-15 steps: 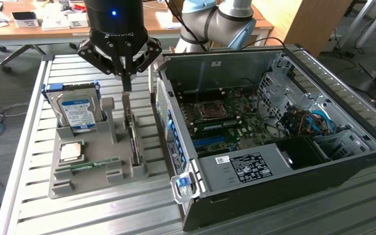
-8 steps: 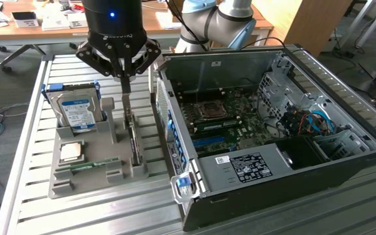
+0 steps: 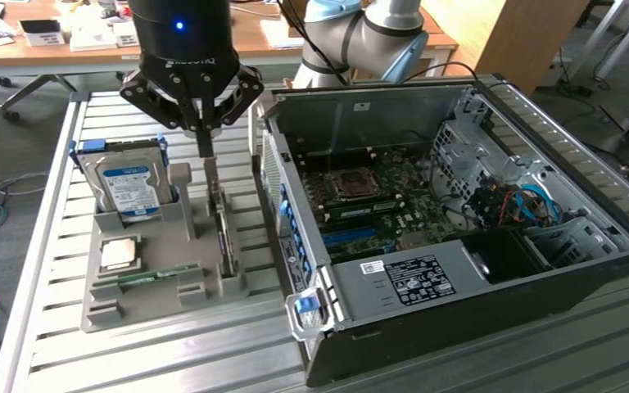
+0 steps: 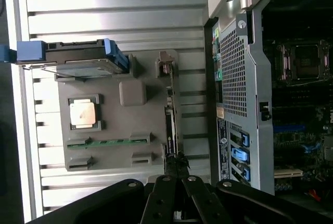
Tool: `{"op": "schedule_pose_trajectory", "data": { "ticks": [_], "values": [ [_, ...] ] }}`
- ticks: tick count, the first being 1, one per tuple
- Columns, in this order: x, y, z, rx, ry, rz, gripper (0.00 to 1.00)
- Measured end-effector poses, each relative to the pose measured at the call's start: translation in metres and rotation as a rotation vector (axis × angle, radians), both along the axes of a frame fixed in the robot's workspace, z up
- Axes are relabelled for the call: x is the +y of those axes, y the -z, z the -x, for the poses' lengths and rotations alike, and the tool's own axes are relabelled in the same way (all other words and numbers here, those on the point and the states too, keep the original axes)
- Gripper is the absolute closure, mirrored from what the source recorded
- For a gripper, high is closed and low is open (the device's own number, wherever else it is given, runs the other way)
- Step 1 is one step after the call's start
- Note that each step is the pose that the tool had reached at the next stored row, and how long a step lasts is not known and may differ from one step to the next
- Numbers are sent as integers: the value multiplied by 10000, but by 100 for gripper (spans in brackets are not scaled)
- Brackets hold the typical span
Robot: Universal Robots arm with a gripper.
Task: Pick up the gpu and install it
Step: 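Reach for the gpu, then pick up the gpu and move the gpu toward the slot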
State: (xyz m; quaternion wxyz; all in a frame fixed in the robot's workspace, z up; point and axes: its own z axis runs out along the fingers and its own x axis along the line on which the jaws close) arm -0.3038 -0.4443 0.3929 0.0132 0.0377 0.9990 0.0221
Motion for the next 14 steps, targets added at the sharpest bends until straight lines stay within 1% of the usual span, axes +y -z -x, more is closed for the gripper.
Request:
{"op": "schedule_pose_trajectory", "data": {
  "ticks": [14],
  "values": [
    [0,0,2,-1,0,0,89]
  ]
}}
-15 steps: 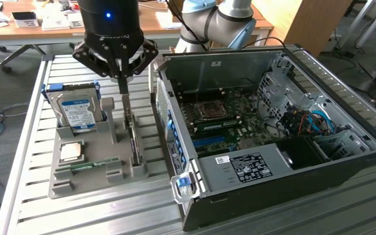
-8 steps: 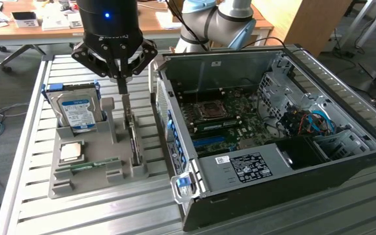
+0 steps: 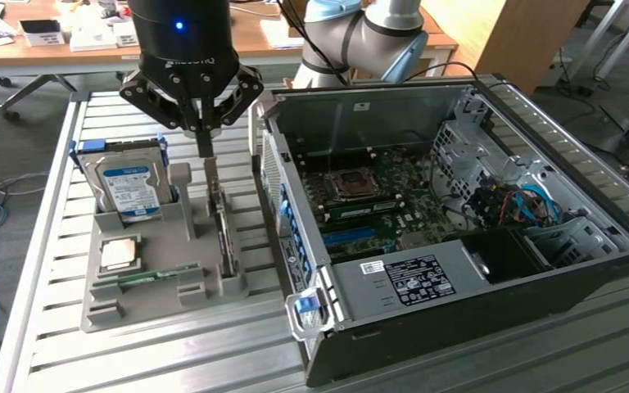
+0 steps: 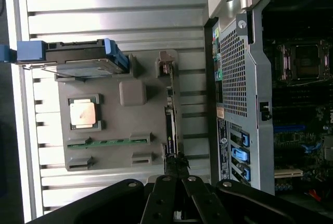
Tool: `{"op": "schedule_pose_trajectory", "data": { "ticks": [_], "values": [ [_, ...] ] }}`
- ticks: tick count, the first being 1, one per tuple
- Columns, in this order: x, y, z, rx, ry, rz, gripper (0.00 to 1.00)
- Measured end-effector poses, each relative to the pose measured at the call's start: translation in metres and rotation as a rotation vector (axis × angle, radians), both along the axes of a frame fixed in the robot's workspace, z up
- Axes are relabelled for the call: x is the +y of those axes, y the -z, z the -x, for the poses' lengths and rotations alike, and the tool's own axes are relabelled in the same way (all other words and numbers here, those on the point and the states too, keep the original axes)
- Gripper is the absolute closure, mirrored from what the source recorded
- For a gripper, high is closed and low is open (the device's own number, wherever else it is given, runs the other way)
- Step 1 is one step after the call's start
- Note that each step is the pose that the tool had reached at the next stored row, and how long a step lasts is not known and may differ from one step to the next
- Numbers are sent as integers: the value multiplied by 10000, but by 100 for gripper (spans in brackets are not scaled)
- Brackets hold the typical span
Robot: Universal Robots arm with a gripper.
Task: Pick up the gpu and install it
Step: 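Pick up the gpu and move the gpu toward the slot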
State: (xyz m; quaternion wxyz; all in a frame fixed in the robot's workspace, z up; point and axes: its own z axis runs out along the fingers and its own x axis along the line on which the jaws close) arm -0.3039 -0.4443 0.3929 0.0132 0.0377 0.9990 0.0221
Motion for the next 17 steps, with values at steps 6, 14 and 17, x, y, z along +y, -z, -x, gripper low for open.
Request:
{"op": "schedule_pose_trajectory", "data": {
  "ticks": [6,14,17],
  "values": [
    [0,0,0,0,0,0,89],
    [0,0,0,0,0,0,65],
    [0,0,0,0,1,0,53]
  ]
}}
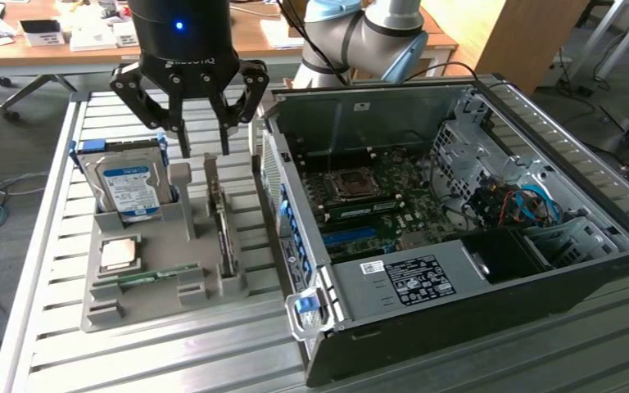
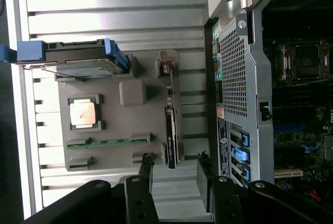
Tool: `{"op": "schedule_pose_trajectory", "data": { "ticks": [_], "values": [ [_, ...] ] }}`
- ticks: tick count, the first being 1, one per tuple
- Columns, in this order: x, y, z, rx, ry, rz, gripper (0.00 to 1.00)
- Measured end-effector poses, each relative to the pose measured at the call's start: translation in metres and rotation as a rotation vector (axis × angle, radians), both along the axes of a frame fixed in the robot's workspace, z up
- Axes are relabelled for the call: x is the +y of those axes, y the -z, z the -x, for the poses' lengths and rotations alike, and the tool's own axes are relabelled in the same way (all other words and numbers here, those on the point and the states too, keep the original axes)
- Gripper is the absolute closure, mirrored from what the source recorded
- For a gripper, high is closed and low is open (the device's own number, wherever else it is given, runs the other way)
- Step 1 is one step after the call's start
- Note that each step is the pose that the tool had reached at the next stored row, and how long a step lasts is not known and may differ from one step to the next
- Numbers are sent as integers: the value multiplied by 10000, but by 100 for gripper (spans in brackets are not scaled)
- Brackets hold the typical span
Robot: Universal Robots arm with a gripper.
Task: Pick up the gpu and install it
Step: 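Pick up the gpu and move the gpu toward the slot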
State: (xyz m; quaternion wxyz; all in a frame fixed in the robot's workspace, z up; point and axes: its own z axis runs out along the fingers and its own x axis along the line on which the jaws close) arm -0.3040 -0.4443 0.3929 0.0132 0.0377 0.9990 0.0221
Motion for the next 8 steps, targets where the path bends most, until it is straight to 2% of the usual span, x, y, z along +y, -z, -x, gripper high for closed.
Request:
{"op": "schedule_pose_trajectory", "data": {
  "ticks": [8],
  "values": [
    [0,17,0,-1,-1,-1,53]
  ]
}}
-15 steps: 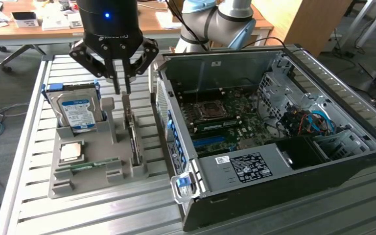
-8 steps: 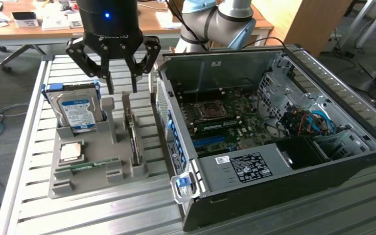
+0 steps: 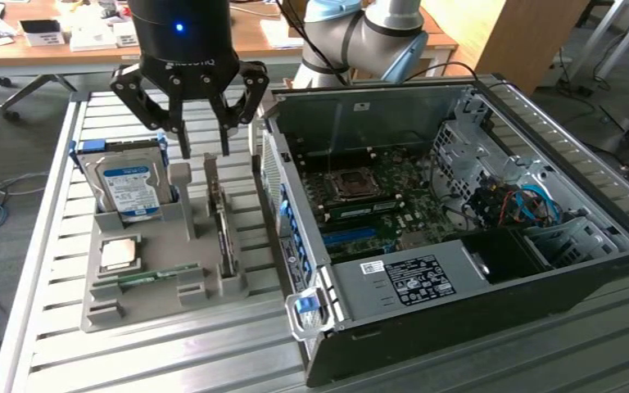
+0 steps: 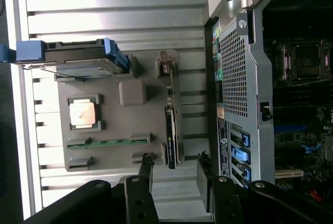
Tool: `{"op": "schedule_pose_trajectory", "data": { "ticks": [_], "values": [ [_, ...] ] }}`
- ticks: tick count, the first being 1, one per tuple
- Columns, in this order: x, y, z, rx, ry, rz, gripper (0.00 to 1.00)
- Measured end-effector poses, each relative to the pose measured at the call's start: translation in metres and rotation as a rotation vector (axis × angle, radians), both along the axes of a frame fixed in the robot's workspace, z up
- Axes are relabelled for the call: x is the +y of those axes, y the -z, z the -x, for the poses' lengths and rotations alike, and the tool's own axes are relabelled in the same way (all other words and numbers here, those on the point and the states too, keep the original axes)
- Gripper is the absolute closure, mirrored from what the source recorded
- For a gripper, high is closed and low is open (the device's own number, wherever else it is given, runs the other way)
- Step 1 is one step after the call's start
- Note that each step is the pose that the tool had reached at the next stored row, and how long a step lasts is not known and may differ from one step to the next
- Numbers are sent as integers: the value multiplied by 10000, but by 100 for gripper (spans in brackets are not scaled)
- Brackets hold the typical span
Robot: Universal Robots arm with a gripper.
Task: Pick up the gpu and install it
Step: 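Pick up the gpu and move the gpu toward the slot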
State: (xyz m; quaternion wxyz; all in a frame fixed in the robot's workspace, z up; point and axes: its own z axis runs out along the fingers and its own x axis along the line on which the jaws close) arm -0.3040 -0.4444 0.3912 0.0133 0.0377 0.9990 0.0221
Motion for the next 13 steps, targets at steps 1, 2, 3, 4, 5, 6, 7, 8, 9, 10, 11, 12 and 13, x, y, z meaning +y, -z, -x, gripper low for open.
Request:
{"op": "schedule_pose_trajectory", "data": {
  "ticks": [1,2,3,4,5,6,7,8,9,10,11,12,13],
  "values": [
    [0,9,0,0,0,0,53],
    [0,18,0,1,0,0,53],
    [0,21,0,2,0,1,53],
    [0,21,0,2,0,1,53],
    [0,21,0,2,0,1,53],
    [0,21,0,1,0,1,53],
    [0,21,0,1,0,1,53],
    [0,21,0,1,0,1,53],
    [0,23,0,1,0,1,53],
    [0,29,0,-2,0,-2,53],
    [0,40,0,-2,0,-2,53],
    [0,51,0,0,0,0,53],
    [0,63,0,1,0,1,53]
  ]
}}
